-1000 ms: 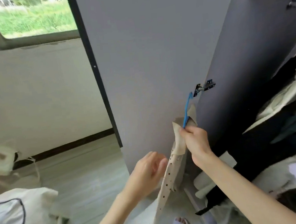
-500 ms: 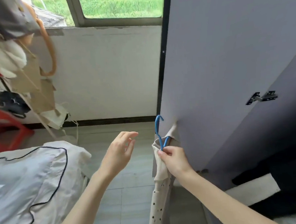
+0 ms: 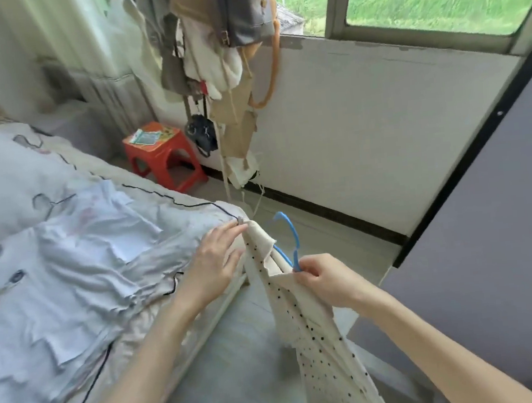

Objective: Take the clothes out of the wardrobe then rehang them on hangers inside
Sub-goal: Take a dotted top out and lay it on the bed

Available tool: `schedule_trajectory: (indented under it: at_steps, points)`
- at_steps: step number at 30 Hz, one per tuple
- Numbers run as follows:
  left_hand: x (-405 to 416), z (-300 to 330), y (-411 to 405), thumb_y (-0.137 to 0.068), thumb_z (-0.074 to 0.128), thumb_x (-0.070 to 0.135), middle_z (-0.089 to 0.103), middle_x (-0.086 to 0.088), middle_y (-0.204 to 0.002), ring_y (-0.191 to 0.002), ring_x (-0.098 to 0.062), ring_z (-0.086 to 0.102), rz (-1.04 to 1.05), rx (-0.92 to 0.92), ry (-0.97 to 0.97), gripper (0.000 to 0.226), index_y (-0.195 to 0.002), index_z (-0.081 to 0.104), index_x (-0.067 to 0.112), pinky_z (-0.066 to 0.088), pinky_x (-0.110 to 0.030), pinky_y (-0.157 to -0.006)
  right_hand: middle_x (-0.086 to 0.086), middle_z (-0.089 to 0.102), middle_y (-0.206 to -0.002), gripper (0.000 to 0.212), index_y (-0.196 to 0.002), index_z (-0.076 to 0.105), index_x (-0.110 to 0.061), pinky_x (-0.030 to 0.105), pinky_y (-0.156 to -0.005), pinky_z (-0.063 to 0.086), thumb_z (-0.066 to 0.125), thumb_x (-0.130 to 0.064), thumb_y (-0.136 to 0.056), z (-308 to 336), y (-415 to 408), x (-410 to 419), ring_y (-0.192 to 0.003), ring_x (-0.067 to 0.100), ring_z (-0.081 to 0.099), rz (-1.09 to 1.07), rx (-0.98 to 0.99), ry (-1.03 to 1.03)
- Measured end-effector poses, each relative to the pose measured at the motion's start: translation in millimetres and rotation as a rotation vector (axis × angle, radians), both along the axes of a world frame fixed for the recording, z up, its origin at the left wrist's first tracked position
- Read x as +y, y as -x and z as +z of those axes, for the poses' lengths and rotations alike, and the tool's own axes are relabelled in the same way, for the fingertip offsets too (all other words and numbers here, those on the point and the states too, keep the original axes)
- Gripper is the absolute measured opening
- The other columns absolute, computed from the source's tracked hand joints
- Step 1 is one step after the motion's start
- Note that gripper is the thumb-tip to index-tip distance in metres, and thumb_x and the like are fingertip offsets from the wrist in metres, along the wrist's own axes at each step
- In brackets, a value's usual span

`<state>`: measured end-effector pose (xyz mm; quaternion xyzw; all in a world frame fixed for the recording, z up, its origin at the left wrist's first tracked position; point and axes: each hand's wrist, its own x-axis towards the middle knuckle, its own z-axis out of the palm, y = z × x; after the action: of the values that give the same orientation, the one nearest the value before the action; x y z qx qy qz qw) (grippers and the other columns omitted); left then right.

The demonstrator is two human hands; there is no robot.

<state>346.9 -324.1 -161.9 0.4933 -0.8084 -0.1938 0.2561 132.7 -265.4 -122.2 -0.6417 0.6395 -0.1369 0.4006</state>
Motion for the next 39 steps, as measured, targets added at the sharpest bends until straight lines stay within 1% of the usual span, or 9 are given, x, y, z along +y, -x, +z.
schedule_trajectory:
  at_steps: [4, 8, 13, 17, 21, 24, 28, 33, 39]
  points:
    - [6.2, 14.2, -45.2, -0.088, 0.038, 0.039, 0.04, -0.009, -0.144, -0.136, -0.033, 0.03, 0.148, -0.165, 0.051, 0.054, -0.137, 0.043, 0.018, 0.027, -0.052, -0.109, 0.002, 0.053, -0.078, 0.017, -0.08, 0.051, -0.014, 0.028, -0.061, 0.036, 0.042, -0.014, -0.094, 25.8, -24.1, -16.9, -0.071, 0.017, 0.043, 0.19, 0.111, 0.143]
    - [8.8, 37.9, -84.7, -0.084, 0.03, 0.045, 0.042, -0.008, -0.143, -0.135, -0.033, 0.03, 0.234, -0.245, 0.134, 0.062, -0.136, 0.046, 0.013, 0.022, -0.045, -0.108, 0.004, 0.062, -0.09, 0.02, -0.091, 0.059, -0.01, 0.04, -0.078, 0.042, 0.041, -0.017, -0.095, 46.5, -52.1, -29.2, -0.087, 0.021, 0.046, 0.325, 0.267, 0.471]
    - [14.2, 45.7, -147.5, -0.087, 0.029, 0.048, 0.047, -0.007, -0.139, -0.134, -0.034, 0.034, 0.337, -0.288, 0.176, 0.061, -0.135, 0.046, 0.014, 0.024, -0.049, -0.106, -0.006, 0.056, -0.086, 0.018, -0.092, 0.061, -0.01, 0.035, -0.075, 0.041, 0.045, -0.016, -0.097, 62.3, -89.7, -50.2, -0.084, 0.021, 0.046, 0.3, 0.029, 0.739]
    - [17.4, 61.4, -188.9, -0.094, 0.051, 0.026, 0.034, -0.008, -0.147, -0.138, -0.028, 0.026, 0.499, -0.162, 0.255, 0.053, -0.142, 0.034, 0.01, 0.021, -0.046, -0.112, -0.022, 0.045, -0.077, 0.017, -0.085, 0.058, -0.019, 0.029, -0.066, 0.042, 0.043, -0.024, -0.092, 71.3, -112.2, -68.8, -0.077, 0.013, 0.043, 0.375, -0.093, 0.889]
    - [13.6, 78.1, -225.4, -0.095, 0.043, 0.03, 0.034, -0.004, -0.147, -0.136, -0.021, 0.029, 0.545, -0.093, 0.185, 0.051, -0.142, 0.033, 0.013, 0.025, -0.037, -0.11, -0.022, 0.045, -0.073, 0.015, -0.082, 0.053, -0.024, 0.023, -0.063, 0.038, 0.042, -0.029, -0.091, 79.6, -138.0, -82.7, -0.074, 0.004, 0.038, 0.426, -0.13, 0.947]
    - [19.1, 79.5, -245.1, -0.096, 0.038, 0.033, 0.057, -0.004, -0.115, -0.112, -0.023, 0.049, 0.569, -0.039, 0.088, 0.037, -0.12, 0.056, 0.012, 0.038, -0.033, -0.092, -0.015, 0.049, -0.076, 0.03, -0.083, 0.06, -0.013, 0.023, -0.064, 0.038, 0.038, -0.034, -0.089, 80.4, -163.7, -91.3, -0.075, 0.005, 0.042, 0.396, -0.152, 1.016]
    - [35.5, 82.8, -266.7, -0.095, 0.047, 0.019, 0.059, -0.004, -0.084, -0.08, -0.022, 0.052, 0.603, 0.023, 0.236, 0.021, -0.093, 0.062, 0.005, 0.037, -0.03, -0.066, -0.018, 0.045, -0.073, 0.02, -0.083, 0.06, -0.011, 0.017, -0.057, 0.031, 0.046, -0.024, -0.089, 82.1, -196.0, -103.9, -0.07, 0.002, 0.038, 0.344, -0.17, 1.045]
    - [54.3, 86.2, -285.4, -0.088, 0.038, 0.045, 0.057, 0.009, -0.079, -0.076, -0.01, 0.049, 0.626, -0.046, 0.338, 0.04, -0.088, 0.062, 0.015, 0.037, -0.022, -0.064, -0.019, 0.045, -0.071, 0.017, -0.083, 0.062, -0.005, 0.02, -0.06, 0.032, 0.049, -0.016, -0.087, 84.0, -245.5, -118.0, -0.069, 0.01, 0.042, 0.495, -0.278, 0.977]
    - [79.2, 103.6, -322.6, -0.089, 0.037, 0.042, 0.063, 0.007, -0.077, -0.077, -0.014, 0.054, 0.868, -0.136, 0.515, 0.022, -0.088, 0.055, 0.028, 0.036, -0.032, -0.068, 0.003, 0.06, -0.079, 0.013, -0.089, 0.07, -0.004, 0.035, -0.064, 0.046, 0.059, -0.011, -0.086, 90.5, -306.4, -124.1, -0.072, 0.023, 0.054, 0.591, -0.471, 0.871]
